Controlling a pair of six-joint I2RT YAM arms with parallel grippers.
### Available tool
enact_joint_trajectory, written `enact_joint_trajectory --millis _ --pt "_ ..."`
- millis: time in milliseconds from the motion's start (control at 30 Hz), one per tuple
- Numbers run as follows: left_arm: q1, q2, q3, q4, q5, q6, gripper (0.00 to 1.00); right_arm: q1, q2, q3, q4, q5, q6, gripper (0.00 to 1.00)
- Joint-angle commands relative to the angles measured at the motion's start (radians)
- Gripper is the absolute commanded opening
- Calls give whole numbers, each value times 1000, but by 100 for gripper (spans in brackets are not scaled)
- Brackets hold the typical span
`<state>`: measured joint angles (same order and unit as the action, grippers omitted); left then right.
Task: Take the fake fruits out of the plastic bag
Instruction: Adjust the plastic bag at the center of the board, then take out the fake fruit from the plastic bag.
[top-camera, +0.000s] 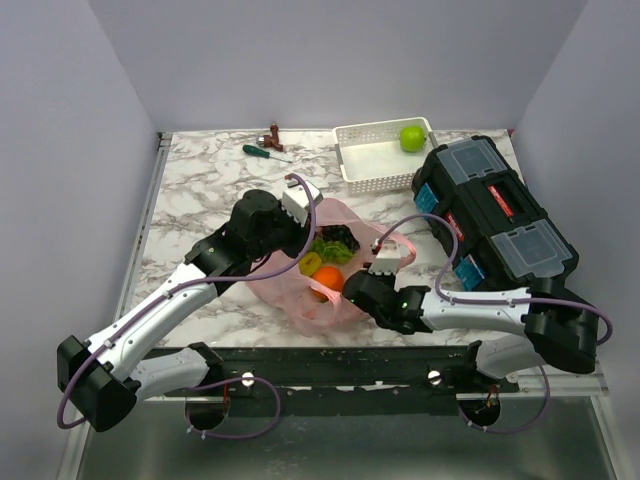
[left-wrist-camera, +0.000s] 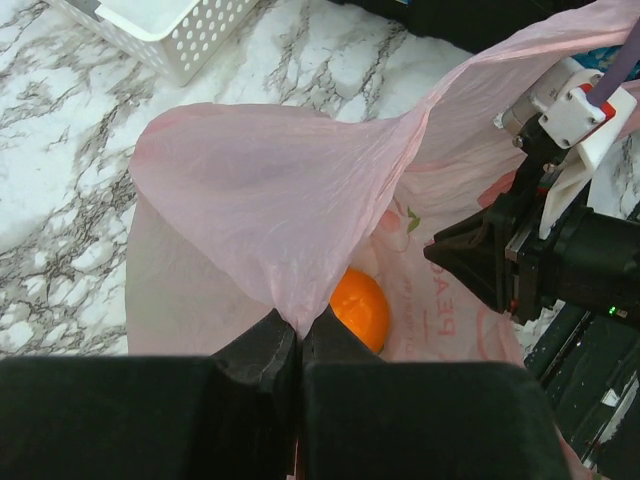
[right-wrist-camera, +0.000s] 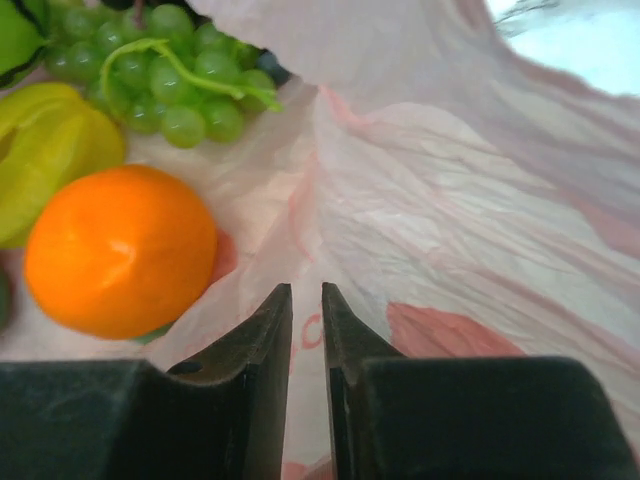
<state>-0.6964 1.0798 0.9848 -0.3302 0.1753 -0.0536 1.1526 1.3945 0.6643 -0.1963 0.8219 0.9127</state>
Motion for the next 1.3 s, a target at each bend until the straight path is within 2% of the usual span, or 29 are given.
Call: enact_joint_trajectory --millis 0,167,333,500,667,867,967,1067,1133,1267 --pt "-12 -14 -3 25 6 4 0 14 -18 26 63 -139 -44 24" --pt "-18 -17 -11 28 7 8 0 36 -9 125 75 -192 -73 41" --pt "-23 -20 -15 36 9 9 0 37 31 124 237 -214 -99 63" --pt "-26 -12 -17 37 12 9 0 36 161 212 227 -165 -128 77" --pt "-36 -11 -21 38 6 14 0 35 224 219 227 -96 -162 92" --pt "-40 0 -12 30 4 16 0 36 302 215 216 -104 -163 92" --pt "-41 3 -9 29 4 16 0 36 322 216 216 -113 -157 86" --pt "-41 3 -9 28 -1 16 0 36 307 225 207 -112 -166 72" --pt "-43 5 -7 26 -9 16 0 35 276 235 199 -111 -180 56" --pt "-43 3 -6 24 -39 13 0 36 177 237 163 -126 -213 35"
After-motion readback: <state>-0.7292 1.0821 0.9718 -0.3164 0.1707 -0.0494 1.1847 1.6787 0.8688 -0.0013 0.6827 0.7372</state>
